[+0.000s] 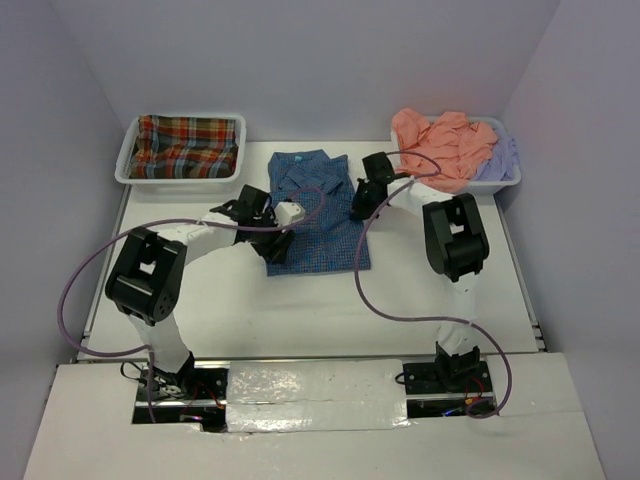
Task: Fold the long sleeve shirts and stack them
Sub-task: Fold the shirt
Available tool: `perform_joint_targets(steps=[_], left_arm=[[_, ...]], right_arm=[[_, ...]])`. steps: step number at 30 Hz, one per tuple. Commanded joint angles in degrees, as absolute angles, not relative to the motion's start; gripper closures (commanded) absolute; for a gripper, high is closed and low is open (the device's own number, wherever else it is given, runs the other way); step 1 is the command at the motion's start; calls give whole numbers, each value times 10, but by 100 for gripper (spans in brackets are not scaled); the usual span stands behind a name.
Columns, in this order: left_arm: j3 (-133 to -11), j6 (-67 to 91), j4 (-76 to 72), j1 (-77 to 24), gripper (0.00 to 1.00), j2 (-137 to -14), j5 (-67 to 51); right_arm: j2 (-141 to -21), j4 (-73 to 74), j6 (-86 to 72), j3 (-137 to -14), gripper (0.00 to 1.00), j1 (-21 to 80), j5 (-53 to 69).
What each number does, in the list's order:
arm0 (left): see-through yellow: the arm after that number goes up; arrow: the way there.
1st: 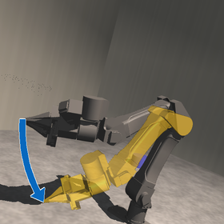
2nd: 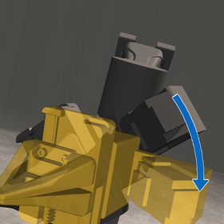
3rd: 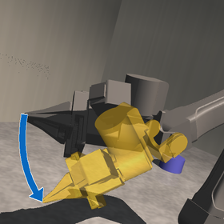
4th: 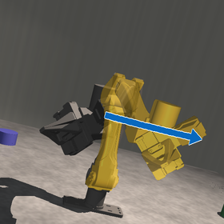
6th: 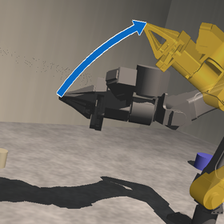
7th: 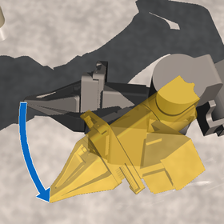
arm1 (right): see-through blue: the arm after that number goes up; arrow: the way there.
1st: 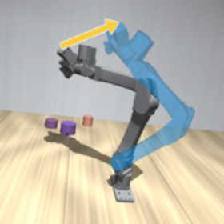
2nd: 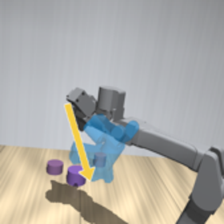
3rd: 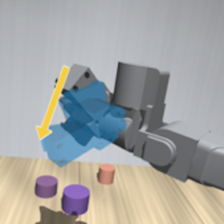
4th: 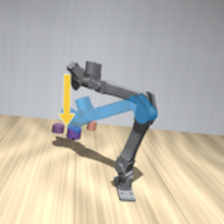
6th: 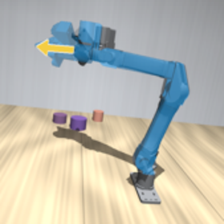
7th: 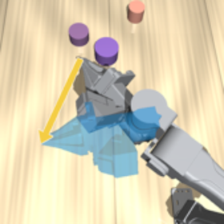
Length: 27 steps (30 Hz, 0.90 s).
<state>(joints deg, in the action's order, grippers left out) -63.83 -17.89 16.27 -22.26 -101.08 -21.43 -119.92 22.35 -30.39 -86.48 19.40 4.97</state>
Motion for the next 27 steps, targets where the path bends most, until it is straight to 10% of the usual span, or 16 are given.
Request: perform_joint_targets(steps=[1, 13, 20, 27], left_arm=[[-616, -196, 151, -223, 36, -1015, -167], [-621, -222, 160, -229, 33, -991, -177], [-675, -337, 258, -246, 32, -897, -206], [-555, -476, 240, -330, 31, -846, -92]], right_arm=[[-1208, 168, -357, -876, 100, 155, 72], [-1205, 192, -319, -900, 100, 156, 57], [-1035, 265, -243, -827, 49, 182, -55], [-919, 250, -270, -627, 38, 183, -12]])
